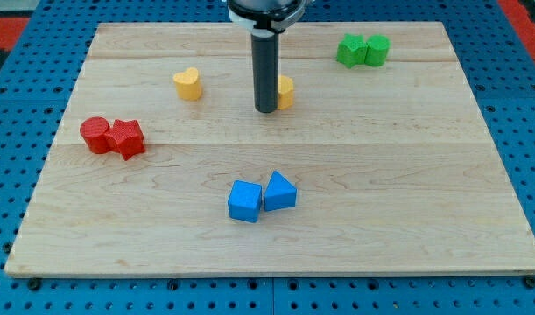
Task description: Move the yellow hexagon slightly upward
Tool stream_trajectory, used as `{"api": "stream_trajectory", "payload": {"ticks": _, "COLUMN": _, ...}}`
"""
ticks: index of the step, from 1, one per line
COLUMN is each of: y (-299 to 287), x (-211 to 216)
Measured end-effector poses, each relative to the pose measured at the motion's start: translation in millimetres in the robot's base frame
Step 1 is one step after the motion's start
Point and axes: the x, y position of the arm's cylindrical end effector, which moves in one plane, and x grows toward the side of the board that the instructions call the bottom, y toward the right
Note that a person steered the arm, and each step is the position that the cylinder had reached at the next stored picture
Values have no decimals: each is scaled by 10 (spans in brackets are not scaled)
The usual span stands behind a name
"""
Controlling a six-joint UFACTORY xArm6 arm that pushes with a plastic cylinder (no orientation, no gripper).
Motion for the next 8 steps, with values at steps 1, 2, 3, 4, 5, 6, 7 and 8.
{"api": "stream_trajectory", "payload": {"ticks": 1, "y": 62, "x": -477}}
{"api": "stream_trajectory", "payload": {"ticks": 2, "y": 62, "x": -500}}
{"api": "stream_trajectory", "payload": {"ticks": 3, "y": 62, "x": -395}}
{"api": "stream_trajectory", "payload": {"ticks": 4, "y": 62, "x": 14}}
{"api": "stream_trajectory", "payload": {"ticks": 5, "y": 91, "x": 14}}
{"api": "stream_trajectory", "payload": {"ticks": 6, "y": 466, "x": -9}}
{"api": "stream_trajectory", "payload": {"ticks": 7, "y": 484, "x": -16}}
{"api": "stream_trajectory", "payload": {"ticks": 8, "y": 484, "x": -430}}
